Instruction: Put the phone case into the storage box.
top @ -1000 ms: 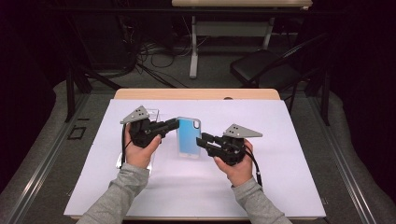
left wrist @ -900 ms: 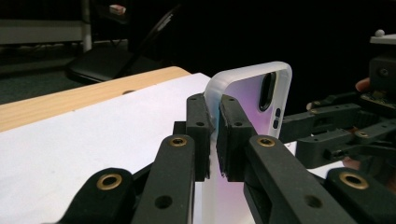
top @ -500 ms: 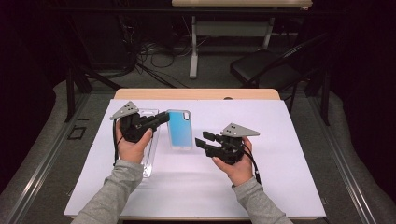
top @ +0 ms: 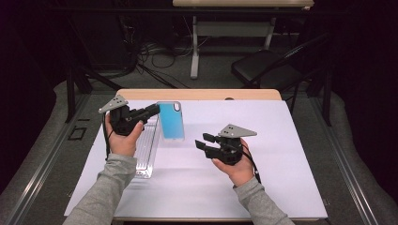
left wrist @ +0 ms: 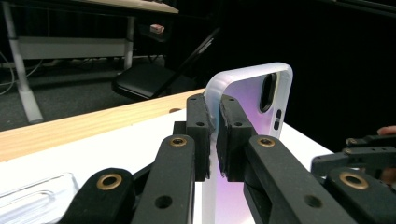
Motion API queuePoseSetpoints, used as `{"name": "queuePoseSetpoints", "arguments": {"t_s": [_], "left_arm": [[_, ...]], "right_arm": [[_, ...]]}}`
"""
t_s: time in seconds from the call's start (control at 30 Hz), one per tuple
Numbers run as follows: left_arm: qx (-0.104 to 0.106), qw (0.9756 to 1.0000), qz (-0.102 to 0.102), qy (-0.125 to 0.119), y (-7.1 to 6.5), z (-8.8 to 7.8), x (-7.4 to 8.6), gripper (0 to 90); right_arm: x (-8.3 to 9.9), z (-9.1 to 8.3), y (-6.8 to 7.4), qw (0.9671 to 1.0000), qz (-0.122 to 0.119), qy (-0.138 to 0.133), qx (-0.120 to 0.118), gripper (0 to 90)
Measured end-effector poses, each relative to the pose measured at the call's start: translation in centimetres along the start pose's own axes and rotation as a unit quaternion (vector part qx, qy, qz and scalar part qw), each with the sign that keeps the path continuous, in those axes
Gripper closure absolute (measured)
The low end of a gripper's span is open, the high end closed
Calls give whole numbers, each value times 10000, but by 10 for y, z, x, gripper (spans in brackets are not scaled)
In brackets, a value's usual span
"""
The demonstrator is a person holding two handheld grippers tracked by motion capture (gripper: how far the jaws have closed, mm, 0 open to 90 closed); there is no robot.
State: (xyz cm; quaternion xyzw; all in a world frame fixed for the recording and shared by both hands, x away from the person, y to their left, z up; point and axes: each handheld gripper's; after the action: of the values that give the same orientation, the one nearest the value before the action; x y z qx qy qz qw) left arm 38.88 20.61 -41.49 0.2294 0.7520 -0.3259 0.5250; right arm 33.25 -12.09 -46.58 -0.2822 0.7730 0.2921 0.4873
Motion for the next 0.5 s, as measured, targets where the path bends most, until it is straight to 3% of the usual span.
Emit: {"name": "queuePoseSetpoints", "arguments": {"t_s": [0.33, 0.5], "left_arm": [[-249, 9996, 90, -118, 17, -12, -14, 846], [-380, 9990, 160, -173, 25, -16, -21, 847]], "right_arm": [[0, -1, -3, 9999, -121, -20, 112, 464], [0, -6, -6, 9995, -149, 11, 283, 414]]}}
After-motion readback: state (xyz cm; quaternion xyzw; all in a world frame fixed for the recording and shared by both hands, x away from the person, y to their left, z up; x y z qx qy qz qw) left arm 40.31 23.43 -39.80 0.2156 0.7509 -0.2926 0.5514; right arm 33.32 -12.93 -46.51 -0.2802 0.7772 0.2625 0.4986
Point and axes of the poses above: each handheld gripper's, and its own axes: z roughly forward along the jaws, x roughly out of its underside, y roughly to its left, and after that the axes turned 1 degree about y, right-handed
